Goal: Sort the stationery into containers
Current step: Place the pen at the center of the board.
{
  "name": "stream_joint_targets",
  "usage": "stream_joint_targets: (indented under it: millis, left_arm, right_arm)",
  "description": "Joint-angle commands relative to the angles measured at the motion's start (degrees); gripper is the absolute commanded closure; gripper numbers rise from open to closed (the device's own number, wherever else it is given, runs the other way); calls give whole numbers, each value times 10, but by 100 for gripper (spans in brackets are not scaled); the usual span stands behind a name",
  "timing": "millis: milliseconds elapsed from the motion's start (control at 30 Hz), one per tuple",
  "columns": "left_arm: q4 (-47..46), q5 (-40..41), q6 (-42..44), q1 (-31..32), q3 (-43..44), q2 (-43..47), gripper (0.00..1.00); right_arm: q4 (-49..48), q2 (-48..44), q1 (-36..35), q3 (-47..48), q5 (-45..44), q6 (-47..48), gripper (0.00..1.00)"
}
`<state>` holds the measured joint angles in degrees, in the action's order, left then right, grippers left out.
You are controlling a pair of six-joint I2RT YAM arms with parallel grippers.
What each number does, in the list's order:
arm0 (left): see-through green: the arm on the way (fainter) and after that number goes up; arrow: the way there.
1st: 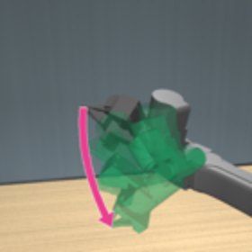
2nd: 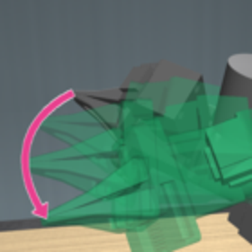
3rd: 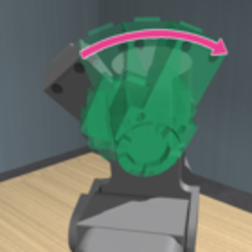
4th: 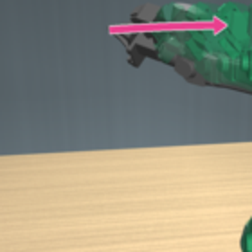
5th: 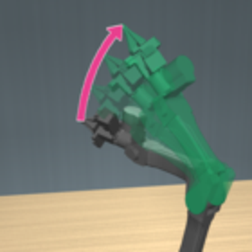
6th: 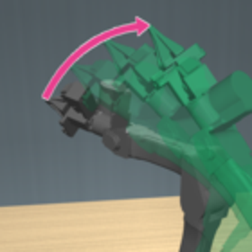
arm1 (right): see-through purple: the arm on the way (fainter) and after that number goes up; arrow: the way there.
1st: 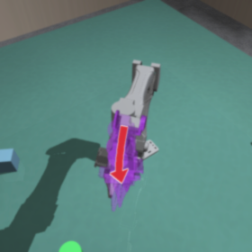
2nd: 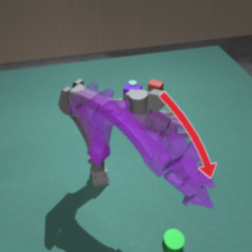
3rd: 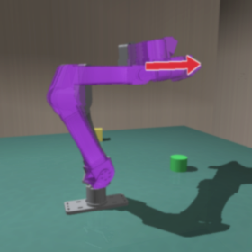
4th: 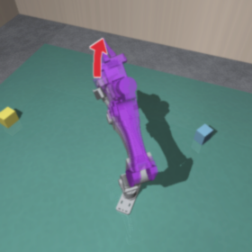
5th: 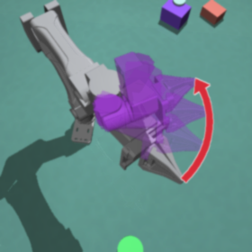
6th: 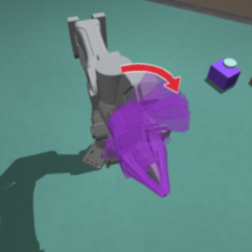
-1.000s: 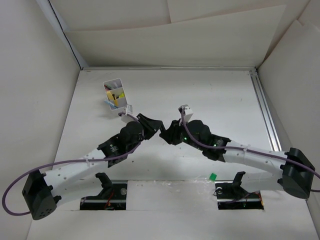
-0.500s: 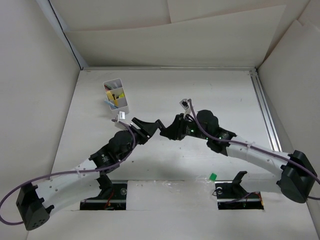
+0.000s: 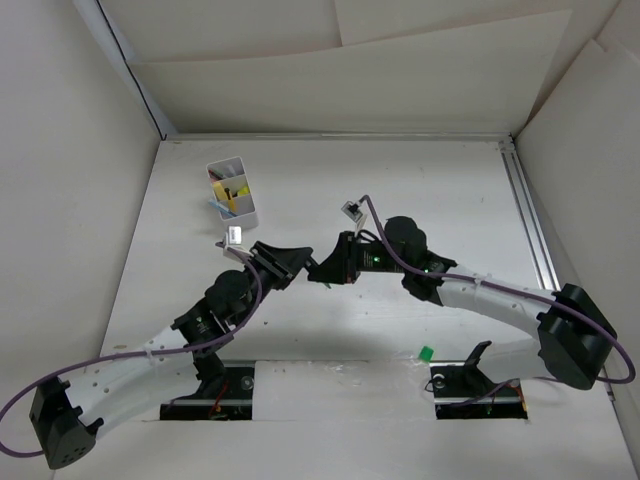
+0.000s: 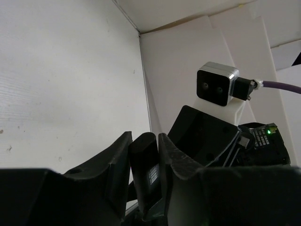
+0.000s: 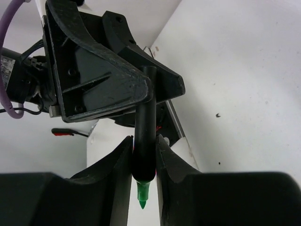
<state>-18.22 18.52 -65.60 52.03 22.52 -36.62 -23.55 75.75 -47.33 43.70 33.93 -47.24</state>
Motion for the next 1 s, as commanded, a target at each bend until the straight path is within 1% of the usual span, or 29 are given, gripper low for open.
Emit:
stream_joint_targets:
  millis: [0, 33, 100, 233, 267, 333, 367, 400, 500, 533, 600, 633, 767, 900, 967]
  left_arm:
    - [-36, -10, 13, 2, -2, 2, 79]
    - [-36, -16, 13, 2, -2, 2, 80]
    - [-36, -16, 13, 2, 3, -4, 80]
    - [-36, -16, 13, 2, 3, -4, 91]
    - [-30, -16, 13, 2, 9, -4, 96]
    - [-23, -16, 18, 2, 9, -4, 100]
    - [-17, -16, 18, 2, 16, -4, 100]
    - [-10, -10, 18, 2, 21, -4, 100]
    - [1, 3, 18, 2, 21, 1, 100]
    - [9, 3, 18, 2, 21, 1, 100]
    - [27, 17, 18, 2, 33, 1, 100]
    - [36, 22, 18, 2, 38, 1, 100]
    - [70, 38, 29, 2, 52, 1, 100]
    - [92, 64, 42, 2, 64, 1, 100]
    - [104, 75, 55, 2, 77, 1, 100]
  right_arm:
    - [-69, -7, 2, 19, 19, -17, 93]
    - [-75, -7, 2, 19, 19, -17, 93]
    - [-75, -2, 2, 19, 19, -17, 93]
    - [-80, 4, 2, 19, 25, -22, 93]
    - [-85, 4, 2, 19, 30, -28, 91]
    - [-91, 4, 7, 19, 30, -29, 87]
    - [-91, 4, 7, 19, 30, -29, 85]
    - [-91, 4, 7, 19, 30, -29, 77]
    - [-91, -2, 7, 14, 30, -29, 65]
    - [-91, -2, 7, 14, 30, -29, 58]
    - [-91, -8, 13, 14, 25, -34, 50]
    - [-91, -14, 13, 9, 25, -34, 44]
    - [-70, -38, 18, 9, 19, -22, 33]
    - [-19, -67, 23, 2, 2, 2, 27]
    - [12, -91, 29, -20, -18, 15, 27]
